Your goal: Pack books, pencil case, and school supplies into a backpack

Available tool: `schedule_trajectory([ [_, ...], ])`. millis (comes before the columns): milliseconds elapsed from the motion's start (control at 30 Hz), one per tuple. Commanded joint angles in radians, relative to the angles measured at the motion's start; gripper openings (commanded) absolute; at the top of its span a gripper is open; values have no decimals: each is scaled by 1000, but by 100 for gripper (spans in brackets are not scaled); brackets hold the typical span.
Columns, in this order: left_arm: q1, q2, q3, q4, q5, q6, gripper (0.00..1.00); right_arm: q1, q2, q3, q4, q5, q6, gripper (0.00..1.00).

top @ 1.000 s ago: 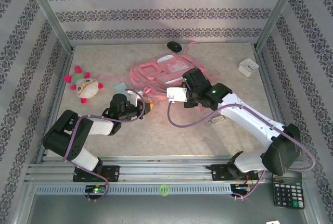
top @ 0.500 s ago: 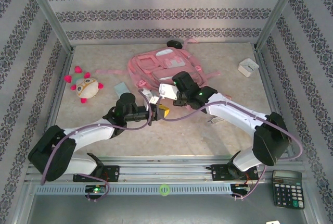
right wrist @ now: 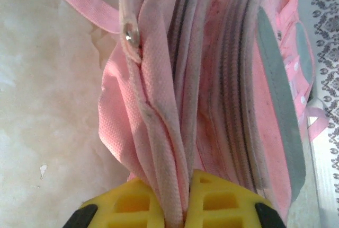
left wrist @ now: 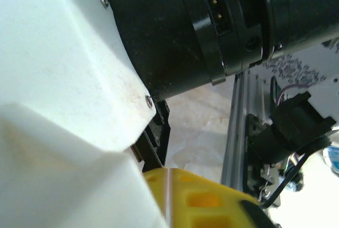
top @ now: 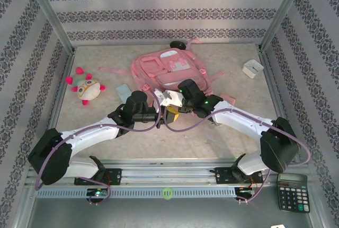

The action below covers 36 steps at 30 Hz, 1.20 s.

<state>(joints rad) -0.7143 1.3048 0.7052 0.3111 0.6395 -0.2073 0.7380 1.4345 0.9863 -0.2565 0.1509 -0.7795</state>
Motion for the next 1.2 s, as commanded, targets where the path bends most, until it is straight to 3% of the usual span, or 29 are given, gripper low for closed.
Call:
schedule_trajectory([
  [0, -7, -63, 64, -198, -93, 115, 35, 1, -96, -21, 47, -110, 9, 0],
  [100, -2, -153, 50, -285, -172, 229, 59, -4, -125, -45, 21, -176, -29, 0],
  [167, 17, -211, 36, -337, -162, 343, 68, -9, -137, -51, 2, -200, -49, 0],
  [300, 69, -275, 50, -492, -151, 575, 77, -38, -140, -25, -61, -283, -116, 0],
  [433, 111, -241, 88, -617, -160, 852, 86, -52, -108, 16, -101, -339, -220, 0],
  [567, 116, -175, 101, -611, -243, 1004, 93, -52, -77, 72, -161, -364, -274, 0],
  [733, 158, -89, 115, -546, -277, 1091, 98, -63, -87, 98, -207, -385, -314, 0],
  [933, 238, -90, 128, -505, -196, 1131, 98, -79, -123, 102, -309, -412, -410, 0],
  [1033, 251, -87, 127, -531, -129, 1250, 94, -83, -146, 88, -336, -416, -459, 0],
  [1167, 251, -23, 142, -508, -111, 1280, 94, -94, -156, 90, -349, -421, -464, 0],
])
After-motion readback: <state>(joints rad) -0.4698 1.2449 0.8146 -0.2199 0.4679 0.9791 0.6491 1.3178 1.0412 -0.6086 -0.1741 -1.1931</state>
